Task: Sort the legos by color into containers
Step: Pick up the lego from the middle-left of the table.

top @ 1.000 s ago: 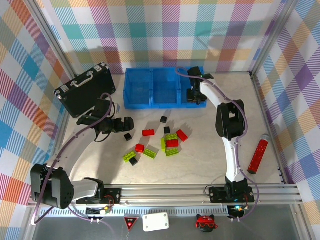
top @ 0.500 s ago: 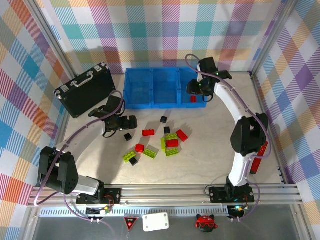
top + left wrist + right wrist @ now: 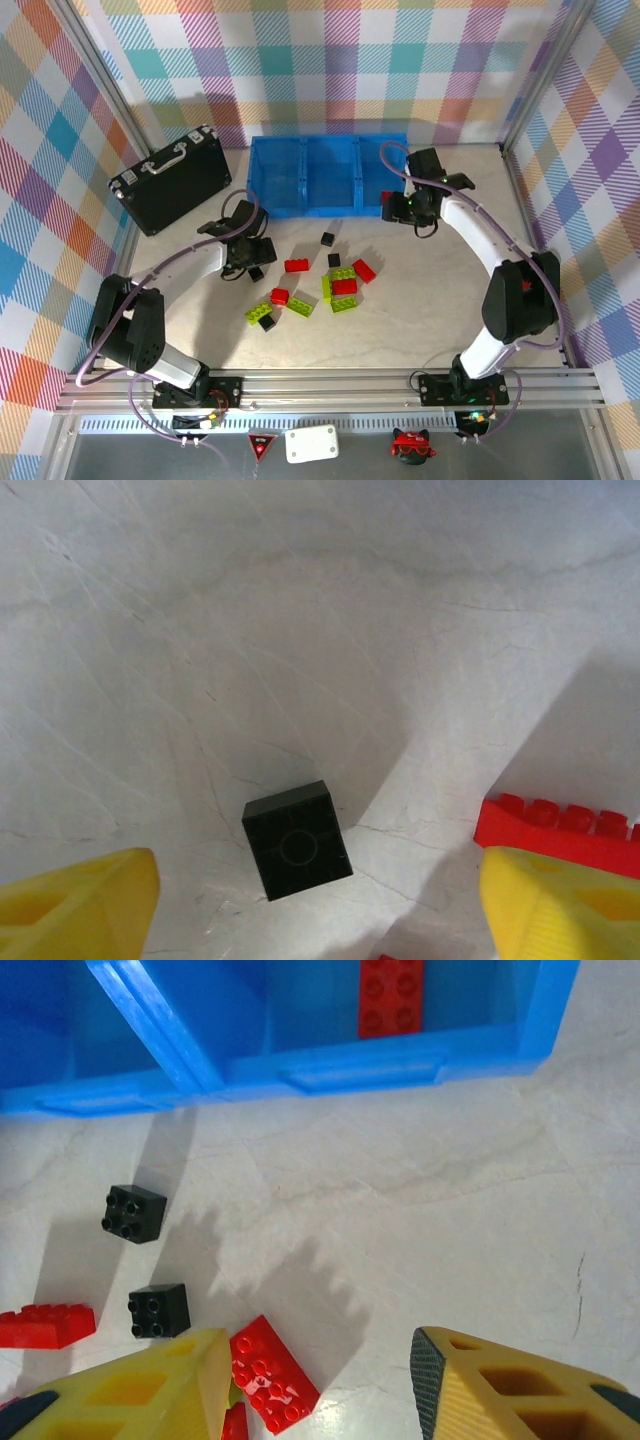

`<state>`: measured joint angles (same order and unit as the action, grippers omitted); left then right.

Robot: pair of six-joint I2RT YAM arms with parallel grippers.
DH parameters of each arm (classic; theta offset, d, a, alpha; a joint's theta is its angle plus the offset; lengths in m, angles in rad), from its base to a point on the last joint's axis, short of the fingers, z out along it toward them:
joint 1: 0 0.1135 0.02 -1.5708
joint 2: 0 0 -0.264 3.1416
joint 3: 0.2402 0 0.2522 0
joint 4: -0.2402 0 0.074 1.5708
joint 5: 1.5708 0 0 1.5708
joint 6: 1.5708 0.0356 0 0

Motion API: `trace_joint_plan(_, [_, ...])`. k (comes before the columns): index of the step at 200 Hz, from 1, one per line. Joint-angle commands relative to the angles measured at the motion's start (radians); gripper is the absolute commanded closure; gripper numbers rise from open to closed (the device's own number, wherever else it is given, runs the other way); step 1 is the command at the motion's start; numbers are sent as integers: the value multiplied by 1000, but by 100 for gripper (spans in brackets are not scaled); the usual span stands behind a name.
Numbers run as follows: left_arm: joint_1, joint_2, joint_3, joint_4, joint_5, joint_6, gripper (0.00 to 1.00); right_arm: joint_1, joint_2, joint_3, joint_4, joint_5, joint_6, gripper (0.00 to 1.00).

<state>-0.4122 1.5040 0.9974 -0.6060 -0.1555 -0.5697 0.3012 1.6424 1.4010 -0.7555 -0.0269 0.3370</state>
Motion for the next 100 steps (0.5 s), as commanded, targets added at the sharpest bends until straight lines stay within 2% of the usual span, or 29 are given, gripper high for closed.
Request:
trace_joint_plan(1, [-11, 25, -23, 25, -29, -57, 22, -2, -57, -32, 21, 0, 18, 48])
trace_joint_plan(62, [-13, 102, -50, 73, 25, -70, 36, -2, -84, -88, 21, 29, 11, 48])
trace_joint_plan(100, [-13, 133, -73, 86, 9, -82, 39, -3, -79, -99, 37, 25, 16, 48])
